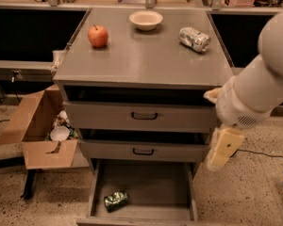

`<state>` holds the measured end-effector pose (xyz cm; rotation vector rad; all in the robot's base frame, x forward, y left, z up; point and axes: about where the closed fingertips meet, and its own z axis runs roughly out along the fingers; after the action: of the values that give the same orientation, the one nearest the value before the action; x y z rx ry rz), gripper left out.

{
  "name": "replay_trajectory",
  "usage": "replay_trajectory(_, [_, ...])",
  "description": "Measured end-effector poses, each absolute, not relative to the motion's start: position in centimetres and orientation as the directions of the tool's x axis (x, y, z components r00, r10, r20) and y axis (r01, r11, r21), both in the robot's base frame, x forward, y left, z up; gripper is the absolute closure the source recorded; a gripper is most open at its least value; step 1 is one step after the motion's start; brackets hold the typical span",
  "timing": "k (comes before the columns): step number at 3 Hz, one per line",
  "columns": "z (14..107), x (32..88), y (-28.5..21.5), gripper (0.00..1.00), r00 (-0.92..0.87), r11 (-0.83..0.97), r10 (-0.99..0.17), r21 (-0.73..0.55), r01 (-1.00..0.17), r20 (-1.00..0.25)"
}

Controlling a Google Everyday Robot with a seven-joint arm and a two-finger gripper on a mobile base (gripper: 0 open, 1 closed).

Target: Pick green can from bottom drawer and place on counter

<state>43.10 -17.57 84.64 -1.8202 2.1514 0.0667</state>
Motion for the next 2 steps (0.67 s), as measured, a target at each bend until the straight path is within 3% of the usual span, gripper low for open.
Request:
replay_trajectory(1, [76.85, 41.56, -14.53, 0.00, -0.116, 0.156, -0.940, -0.100, -0.983, -0.321])
replay_trajectory(2, [76.93, 41.57, -14.54, 0.00, -0.116, 0.156, -0.940, -0.100, -0.983, -0.321])
